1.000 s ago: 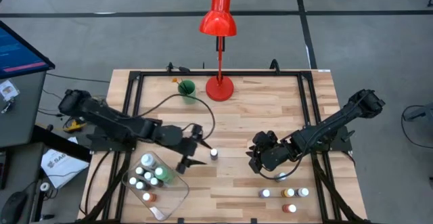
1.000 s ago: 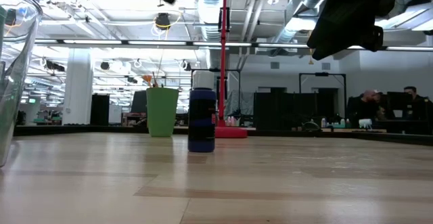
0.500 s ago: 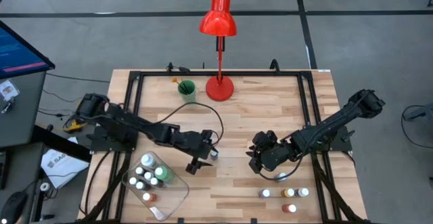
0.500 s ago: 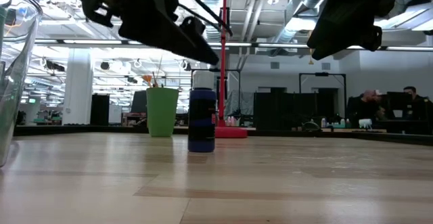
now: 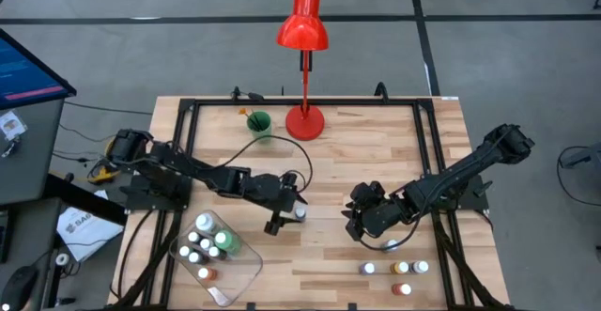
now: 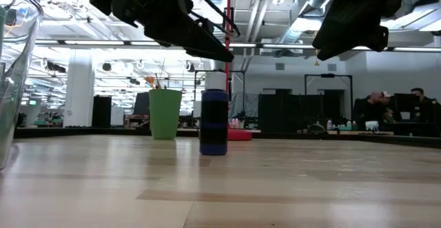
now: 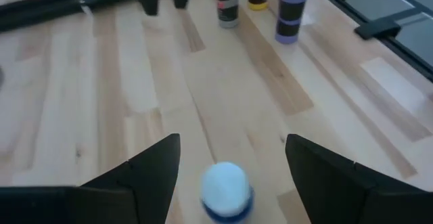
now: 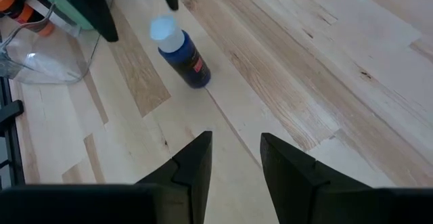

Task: Pick & Place Paint Supplies
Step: Put the blue coloring bottle into the transparent bin

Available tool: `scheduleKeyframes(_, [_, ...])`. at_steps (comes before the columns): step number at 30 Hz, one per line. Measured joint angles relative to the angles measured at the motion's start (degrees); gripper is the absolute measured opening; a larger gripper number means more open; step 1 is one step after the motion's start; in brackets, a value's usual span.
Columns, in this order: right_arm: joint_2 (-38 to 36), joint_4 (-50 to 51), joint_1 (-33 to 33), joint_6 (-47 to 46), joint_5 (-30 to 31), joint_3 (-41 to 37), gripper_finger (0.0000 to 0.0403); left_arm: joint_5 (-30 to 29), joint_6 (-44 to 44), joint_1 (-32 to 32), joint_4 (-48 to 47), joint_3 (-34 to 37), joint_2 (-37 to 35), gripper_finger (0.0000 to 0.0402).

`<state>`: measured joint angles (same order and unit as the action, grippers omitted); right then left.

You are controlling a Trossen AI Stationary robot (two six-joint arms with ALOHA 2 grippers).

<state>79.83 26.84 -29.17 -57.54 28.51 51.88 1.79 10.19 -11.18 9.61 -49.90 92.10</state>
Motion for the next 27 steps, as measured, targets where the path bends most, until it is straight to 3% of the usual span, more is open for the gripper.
scheduleKeyframes(8, [0.0, -0.18, 0.0, 0.73, 0.0, 0.0, 0.0122, 0.17, -0.27, 0.36, 0.48, 2.35, 0.49, 0.0248])
scheduleKeyframes(27, [0.0, -0.31, 0.07, 1.04, 0.0, 0.0, 0.0122, 1.68, -0.62, 0.76, 11.75, 5.76, 3.54, 0.0239])
